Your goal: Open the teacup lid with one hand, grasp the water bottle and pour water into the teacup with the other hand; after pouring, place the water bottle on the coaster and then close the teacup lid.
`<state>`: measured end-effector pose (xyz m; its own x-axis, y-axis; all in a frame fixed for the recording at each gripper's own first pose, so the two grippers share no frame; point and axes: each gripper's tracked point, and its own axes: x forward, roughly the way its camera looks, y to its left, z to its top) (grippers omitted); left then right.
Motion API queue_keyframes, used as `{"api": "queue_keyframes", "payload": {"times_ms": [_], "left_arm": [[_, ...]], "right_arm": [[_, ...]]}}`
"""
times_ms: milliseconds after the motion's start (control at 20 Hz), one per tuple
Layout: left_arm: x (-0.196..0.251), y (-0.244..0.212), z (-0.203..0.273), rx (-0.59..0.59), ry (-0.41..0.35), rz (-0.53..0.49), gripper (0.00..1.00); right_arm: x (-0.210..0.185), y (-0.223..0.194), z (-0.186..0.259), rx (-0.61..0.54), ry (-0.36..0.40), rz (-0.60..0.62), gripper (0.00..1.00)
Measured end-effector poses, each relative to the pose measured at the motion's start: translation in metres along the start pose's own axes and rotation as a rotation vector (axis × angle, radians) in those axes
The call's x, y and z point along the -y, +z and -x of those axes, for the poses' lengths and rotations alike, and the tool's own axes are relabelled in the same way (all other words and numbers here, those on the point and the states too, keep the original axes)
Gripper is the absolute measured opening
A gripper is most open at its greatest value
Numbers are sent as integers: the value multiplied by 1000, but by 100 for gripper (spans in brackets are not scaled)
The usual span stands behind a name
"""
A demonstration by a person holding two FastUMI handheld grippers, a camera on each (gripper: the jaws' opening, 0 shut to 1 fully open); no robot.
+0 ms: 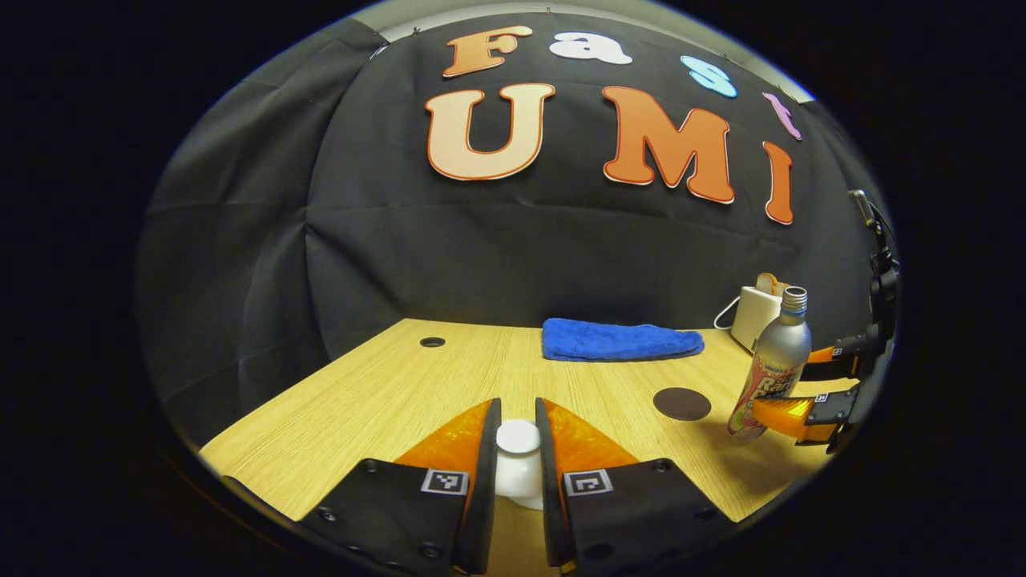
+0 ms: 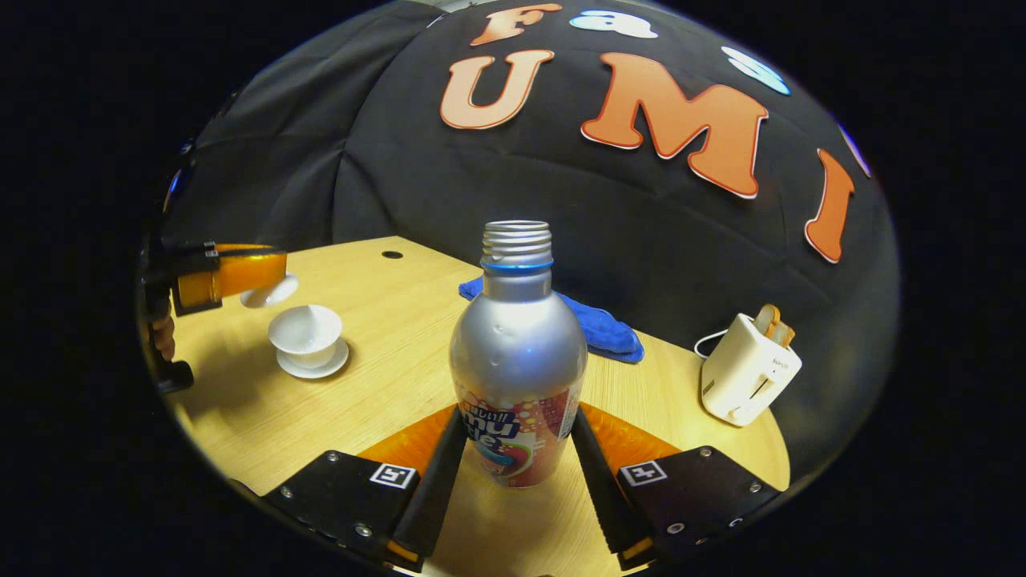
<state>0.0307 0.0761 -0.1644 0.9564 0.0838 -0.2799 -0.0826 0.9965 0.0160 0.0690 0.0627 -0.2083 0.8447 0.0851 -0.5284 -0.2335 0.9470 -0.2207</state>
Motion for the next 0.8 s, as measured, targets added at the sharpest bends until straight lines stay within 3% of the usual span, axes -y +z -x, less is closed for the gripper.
{"api": "queue_keyframes", "payload": {"times_ms": [550, 600, 700, 750, 800], "left_arm": [[-40, -1, 22, 11, 59, 11, 29], [-43, -2, 24, 9, 65, 12, 29], [-50, -3, 27, 9, 76, 12, 27], [-53, -3, 29, 11, 81, 11, 27], [-55, -3, 30, 11, 85, 9, 29]], "right_arm": [[-3, 26, -5, 12, -63, 296, 78], [-3, 29, -6, 19, -67, 326, 82], [-6, 33, -4, 31, -75, 385, 78], [-9, 36, -3, 37, -81, 416, 82], [-11, 39, -5, 44, -86, 448, 78]]}}
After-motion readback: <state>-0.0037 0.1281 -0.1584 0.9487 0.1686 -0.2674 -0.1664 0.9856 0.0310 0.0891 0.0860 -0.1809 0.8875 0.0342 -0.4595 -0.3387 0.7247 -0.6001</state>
